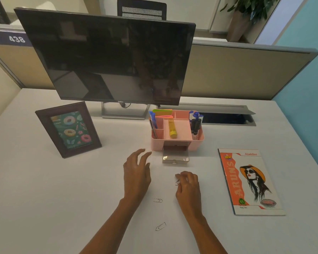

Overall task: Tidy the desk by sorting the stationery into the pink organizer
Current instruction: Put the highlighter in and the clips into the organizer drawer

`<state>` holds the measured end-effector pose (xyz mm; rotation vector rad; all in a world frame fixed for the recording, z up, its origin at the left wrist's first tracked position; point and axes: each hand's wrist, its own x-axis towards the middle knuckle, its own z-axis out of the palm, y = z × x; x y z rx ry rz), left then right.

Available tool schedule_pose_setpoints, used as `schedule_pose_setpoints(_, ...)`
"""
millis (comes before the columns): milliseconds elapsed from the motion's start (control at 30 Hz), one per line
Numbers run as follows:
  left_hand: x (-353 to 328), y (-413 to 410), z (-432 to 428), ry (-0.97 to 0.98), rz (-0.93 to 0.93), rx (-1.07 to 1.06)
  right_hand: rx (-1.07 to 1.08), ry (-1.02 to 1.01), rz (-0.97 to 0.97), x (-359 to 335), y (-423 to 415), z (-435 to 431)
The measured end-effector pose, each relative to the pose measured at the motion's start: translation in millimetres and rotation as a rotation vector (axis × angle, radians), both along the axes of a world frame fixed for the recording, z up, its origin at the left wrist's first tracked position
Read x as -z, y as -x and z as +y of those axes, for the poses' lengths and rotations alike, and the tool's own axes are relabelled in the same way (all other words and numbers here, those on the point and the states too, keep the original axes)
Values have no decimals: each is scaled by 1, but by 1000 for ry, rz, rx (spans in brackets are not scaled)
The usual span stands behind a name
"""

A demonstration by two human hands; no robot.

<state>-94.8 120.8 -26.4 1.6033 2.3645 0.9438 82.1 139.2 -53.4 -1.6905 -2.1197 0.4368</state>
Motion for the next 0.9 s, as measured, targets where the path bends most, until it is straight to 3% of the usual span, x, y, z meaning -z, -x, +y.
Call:
schedule_pose_setpoints(267,41,-1,-66,88,5,65,-55,24,-105,3,4,-24)
schedule_pose_setpoints(467,36,-25,-72,72,92,231,-111,100,-83,-5,12,-26)
schedule_pose_setpoints(767,39,-28,-75,149,193,261,-214,316,-149,-16,16,-3)
schedule_pose_setpoints(900,38,-28,-70,229,195,274,-230,275,-113,-17,17,2)
